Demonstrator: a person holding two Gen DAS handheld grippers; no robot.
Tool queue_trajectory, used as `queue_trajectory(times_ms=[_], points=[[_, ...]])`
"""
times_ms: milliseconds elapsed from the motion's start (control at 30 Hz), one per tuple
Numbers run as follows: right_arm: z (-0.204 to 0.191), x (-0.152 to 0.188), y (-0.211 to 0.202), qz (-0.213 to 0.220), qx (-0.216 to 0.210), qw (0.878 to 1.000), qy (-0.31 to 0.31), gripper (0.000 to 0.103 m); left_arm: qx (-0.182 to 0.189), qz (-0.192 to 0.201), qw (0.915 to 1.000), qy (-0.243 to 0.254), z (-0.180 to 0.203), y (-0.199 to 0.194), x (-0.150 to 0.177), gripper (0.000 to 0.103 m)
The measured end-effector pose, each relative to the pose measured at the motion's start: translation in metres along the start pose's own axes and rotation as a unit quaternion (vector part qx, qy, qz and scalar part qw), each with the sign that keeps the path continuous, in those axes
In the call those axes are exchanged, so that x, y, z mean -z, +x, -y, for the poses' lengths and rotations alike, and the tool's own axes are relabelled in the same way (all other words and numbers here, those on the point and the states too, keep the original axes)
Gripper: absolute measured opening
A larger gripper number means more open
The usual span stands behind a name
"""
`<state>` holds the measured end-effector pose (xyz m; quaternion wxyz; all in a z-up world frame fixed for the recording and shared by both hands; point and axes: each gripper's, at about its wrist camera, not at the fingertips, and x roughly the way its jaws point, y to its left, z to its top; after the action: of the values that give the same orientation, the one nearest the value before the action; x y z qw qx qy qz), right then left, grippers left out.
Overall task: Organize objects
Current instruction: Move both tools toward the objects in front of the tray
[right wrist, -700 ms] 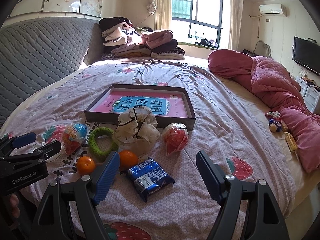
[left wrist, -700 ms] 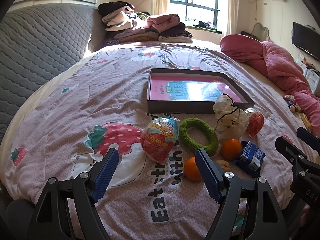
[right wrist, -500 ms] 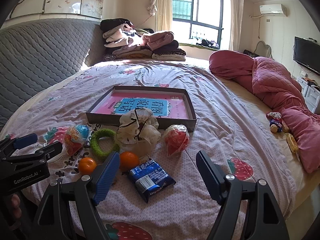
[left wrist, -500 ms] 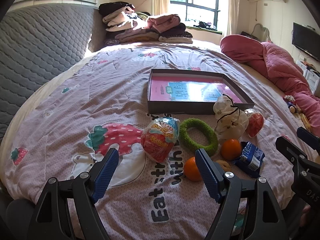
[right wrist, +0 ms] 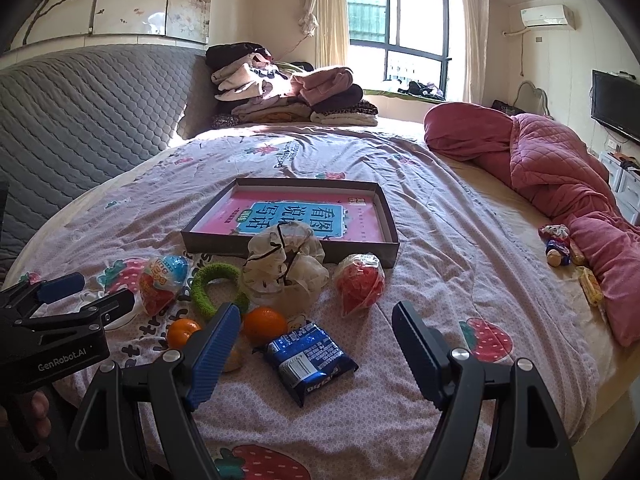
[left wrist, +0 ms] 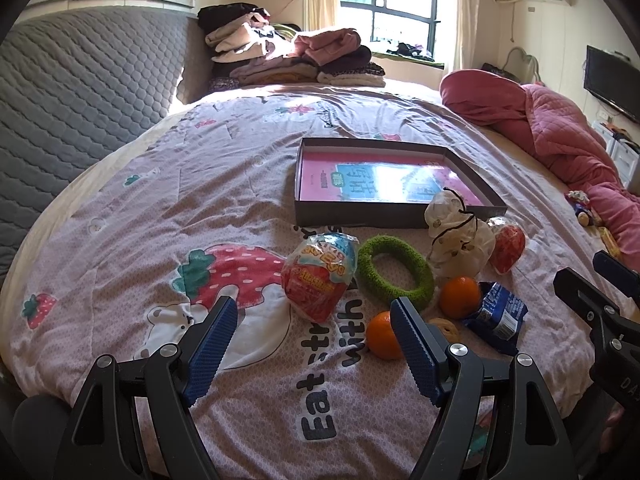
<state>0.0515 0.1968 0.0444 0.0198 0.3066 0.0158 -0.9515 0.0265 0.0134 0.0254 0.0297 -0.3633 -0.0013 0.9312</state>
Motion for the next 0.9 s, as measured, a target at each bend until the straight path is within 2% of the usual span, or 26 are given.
queue_trajectory(times_ms=[200, 567, 900], points=[[0.005, 0.002, 0.003, -0.006, -0.012, 1.000, 0.004, 0.078, 0.005, -0.021, 0.9998, 0.003, 0.000, 0.008, 0.005, 0.080], [0.015, 0.027, 0.025, -0.054, -0.041, 0.998, -0.003, 0.078, 0.022, -0.076, 0.9967, 0.020, 0.012, 0.033, 0.020, 0.080], [0.023, 0.038, 0.040, -0.073, -0.054, 0.996, 0.002, 0.078, 0.041, -0.092, 0.9945, 0.028, 0.022, 0.045, 0.028, 0.080]])
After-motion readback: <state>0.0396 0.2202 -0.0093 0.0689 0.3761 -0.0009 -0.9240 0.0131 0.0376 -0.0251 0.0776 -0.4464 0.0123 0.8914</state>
